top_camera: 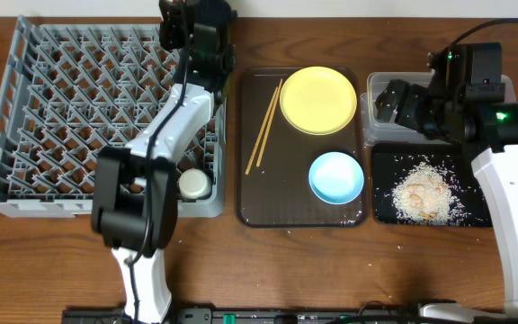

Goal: Sort waste into correct bins and load items into the dishwasher
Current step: 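Carry the pink bowl left and set it upright in the rack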

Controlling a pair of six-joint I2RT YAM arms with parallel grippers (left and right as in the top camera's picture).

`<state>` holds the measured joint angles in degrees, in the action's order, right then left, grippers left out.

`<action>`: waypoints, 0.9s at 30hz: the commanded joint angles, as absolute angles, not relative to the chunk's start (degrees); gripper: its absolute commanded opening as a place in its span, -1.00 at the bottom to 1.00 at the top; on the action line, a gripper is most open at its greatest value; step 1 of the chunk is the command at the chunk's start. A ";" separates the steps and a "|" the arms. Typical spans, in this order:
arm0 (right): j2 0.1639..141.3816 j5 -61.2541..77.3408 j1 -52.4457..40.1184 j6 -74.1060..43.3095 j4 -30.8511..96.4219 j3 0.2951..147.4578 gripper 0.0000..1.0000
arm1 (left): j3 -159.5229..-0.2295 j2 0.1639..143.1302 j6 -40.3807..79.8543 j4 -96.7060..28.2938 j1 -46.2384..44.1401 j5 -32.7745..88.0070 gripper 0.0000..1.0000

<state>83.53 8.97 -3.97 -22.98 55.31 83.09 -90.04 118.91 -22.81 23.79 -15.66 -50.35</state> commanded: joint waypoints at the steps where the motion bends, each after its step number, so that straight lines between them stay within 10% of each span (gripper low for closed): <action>1: 83.59 8.80 -4.14 -22.63 55.31 83.02 0.99 | -90.43 122.65 -28.99 28.29 -14.74 -50.74 -0.85; 27: 83.59 8.82 -4.14 -22.63 55.31 83.02 0.98 | -90.35 128.51 -29.76 27.94 -10.87 -46.65 -0.85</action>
